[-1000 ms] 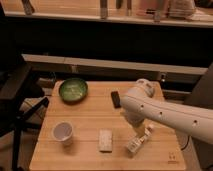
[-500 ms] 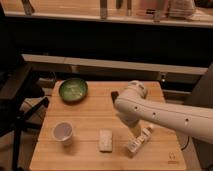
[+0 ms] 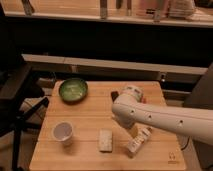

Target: Place the white sponge in the ceramic bowl

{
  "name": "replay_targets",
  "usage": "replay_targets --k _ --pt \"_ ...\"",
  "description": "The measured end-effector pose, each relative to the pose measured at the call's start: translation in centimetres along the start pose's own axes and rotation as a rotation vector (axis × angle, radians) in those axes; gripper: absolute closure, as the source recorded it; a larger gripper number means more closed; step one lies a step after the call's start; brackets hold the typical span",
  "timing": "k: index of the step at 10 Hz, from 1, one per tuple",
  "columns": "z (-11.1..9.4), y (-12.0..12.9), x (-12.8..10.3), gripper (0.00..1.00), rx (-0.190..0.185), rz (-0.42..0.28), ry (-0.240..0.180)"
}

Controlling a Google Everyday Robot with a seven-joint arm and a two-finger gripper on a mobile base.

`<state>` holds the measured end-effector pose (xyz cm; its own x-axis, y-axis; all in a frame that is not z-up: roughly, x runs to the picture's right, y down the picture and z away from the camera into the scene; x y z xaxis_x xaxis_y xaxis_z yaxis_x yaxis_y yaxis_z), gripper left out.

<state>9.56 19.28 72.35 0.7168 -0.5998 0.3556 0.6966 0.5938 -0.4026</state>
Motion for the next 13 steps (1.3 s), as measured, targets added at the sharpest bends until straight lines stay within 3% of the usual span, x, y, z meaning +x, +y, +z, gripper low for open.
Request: replay_targets --k 7,13 --pt "1.9 -0.7 -1.8 0.20 0.037 -0.144 -0.021" --pt "3.1 -1.6 -3.0 0.20 0.045 -0.260 -0.052"
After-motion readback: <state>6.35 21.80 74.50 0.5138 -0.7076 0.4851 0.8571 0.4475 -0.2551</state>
